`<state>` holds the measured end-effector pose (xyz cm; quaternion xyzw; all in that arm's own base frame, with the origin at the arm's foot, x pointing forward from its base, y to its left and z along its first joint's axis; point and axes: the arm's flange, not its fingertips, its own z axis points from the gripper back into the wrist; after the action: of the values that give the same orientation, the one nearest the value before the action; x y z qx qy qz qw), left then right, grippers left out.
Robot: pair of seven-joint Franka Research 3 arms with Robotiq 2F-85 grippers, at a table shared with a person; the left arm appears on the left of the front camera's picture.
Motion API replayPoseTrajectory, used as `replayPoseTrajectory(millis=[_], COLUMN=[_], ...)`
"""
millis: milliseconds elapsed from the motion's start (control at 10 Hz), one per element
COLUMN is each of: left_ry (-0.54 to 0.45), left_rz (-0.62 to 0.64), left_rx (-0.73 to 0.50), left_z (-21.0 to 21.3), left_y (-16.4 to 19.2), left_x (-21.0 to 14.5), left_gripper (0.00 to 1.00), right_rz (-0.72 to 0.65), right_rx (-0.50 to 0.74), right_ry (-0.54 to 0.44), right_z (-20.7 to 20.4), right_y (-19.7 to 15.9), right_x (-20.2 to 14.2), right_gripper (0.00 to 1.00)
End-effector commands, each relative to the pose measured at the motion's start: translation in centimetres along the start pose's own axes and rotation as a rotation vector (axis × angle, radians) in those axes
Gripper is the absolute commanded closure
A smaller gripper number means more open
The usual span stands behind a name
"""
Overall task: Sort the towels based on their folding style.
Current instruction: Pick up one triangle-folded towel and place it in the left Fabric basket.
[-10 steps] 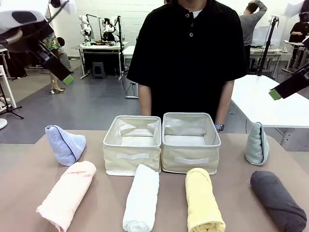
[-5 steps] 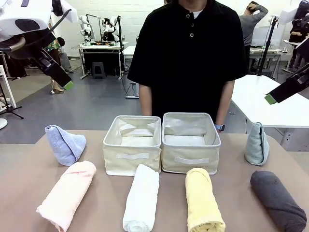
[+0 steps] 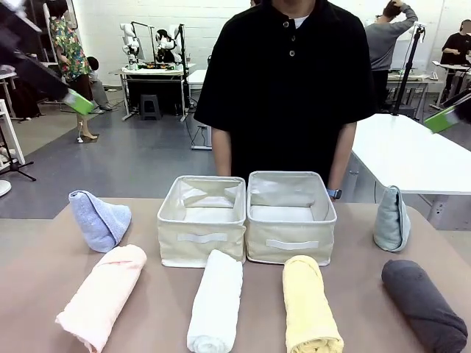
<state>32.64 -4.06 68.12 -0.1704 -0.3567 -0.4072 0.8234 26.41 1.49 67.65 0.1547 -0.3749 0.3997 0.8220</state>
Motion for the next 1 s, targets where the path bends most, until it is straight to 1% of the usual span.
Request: replayPoseTrajectory(millis=[0, 100, 200, 300, 400, 500, 600, 700, 800, 900], left_ry=[-0.051, -0.099, -0.147, -0.197, -0.225, -0.226, -0.210, -0.209, -0.206, -0.192], left_rz=[0.057, 0.085, 0.124, 0.154, 0.170, 0.193, 0.207, 0.207, 0.187, 0.196], left_rx=[-0.394, -0.446, -0.457, -0.462, -0.441, -0.377, -0.321, -0.290, -0.264, -0.244], left_z=[3.3, 4.8, 6.3, 7.7, 9.2, 10.2, 10.4, 11.1, 11.6, 12.1], left_y=[5.4, 7.7, 9.5, 10.7, 11.6, 12.0, 11.3, 11.3, 11.1, 11.5], left_x=[-2.9, -5.5, -7.9, -10.0, -12.0, -13.3, -13.6, -14.4, -15.2, -16.2], left_gripper=[0.00, 0.00, 0.00, 0.00, 0.00, 0.00, 0.00, 0.00, 0.00, 0.00], right_rz=[-0.083, -0.146, -0.188, -0.224, -0.270, -0.311, -0.320, -0.325, -0.337, -0.358], right_rx=[0.567, 0.664, 0.724, 0.720, 0.703, 0.659, 0.619, 0.577, 0.527, 0.440], right_ry=[-0.038, -0.109, -0.169, -0.203, -0.237, -0.282, -0.315, -0.337, -0.327, -0.311], right_z=[0.5, 0.7, 1.1, 1.4, 1.9, 2.6, 3.5, 4.6, 5.5, 6.2], right_y=[-8.6, -12.6, -15.6, -17.5, -18.9, -19.4, -19.5, -19.3, -18.9, -18.5], right_x=[-2.5, -5.2, -7.9, -10.1, -12.2, -13.5, -14.5, -15.2, -15.6, -15.8], right_gripper=[0.00, 0.00, 0.00, 0.00, 0.00, 0.00, 0.00, 0.00, 0.00, 0.00])
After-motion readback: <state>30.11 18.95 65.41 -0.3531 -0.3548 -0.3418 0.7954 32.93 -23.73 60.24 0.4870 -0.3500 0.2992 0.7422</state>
